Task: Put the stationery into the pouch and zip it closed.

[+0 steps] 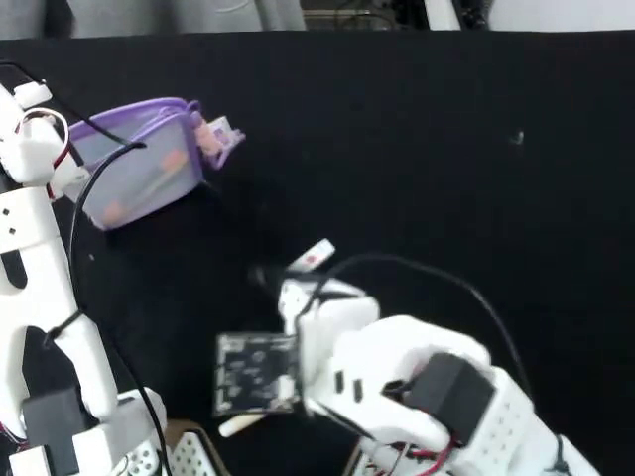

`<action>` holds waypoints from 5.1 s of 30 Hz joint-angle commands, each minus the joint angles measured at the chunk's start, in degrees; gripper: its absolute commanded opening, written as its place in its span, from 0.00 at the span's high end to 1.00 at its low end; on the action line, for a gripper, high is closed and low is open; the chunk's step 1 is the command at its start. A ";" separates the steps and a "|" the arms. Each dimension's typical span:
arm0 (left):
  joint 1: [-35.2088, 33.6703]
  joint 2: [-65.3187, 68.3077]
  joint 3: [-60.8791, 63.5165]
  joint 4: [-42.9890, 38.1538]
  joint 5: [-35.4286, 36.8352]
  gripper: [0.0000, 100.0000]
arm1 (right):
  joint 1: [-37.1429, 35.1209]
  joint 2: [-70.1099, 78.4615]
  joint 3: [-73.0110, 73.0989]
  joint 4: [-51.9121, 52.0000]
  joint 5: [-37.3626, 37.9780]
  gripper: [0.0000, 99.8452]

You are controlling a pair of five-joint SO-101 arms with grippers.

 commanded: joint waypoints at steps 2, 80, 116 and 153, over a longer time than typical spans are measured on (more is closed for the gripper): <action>-0.84 0.09 0.22 -1.14 0.18 0.97 | -6.77 7.34 0.48 6.51 1.41 0.93; -7.43 0.18 0.31 -5.27 0.26 0.97 | -14.68 36.18 -0.22 10.02 6.77 0.94; -17.54 7.30 -2.59 -13.01 0.00 0.97 | -18.81 32.40 17.98 -5.36 11.52 0.93; -34.07 21.54 -8.92 -13.54 -7.21 0.97 | -18.81 40.40 26.42 -20.48 15.91 0.79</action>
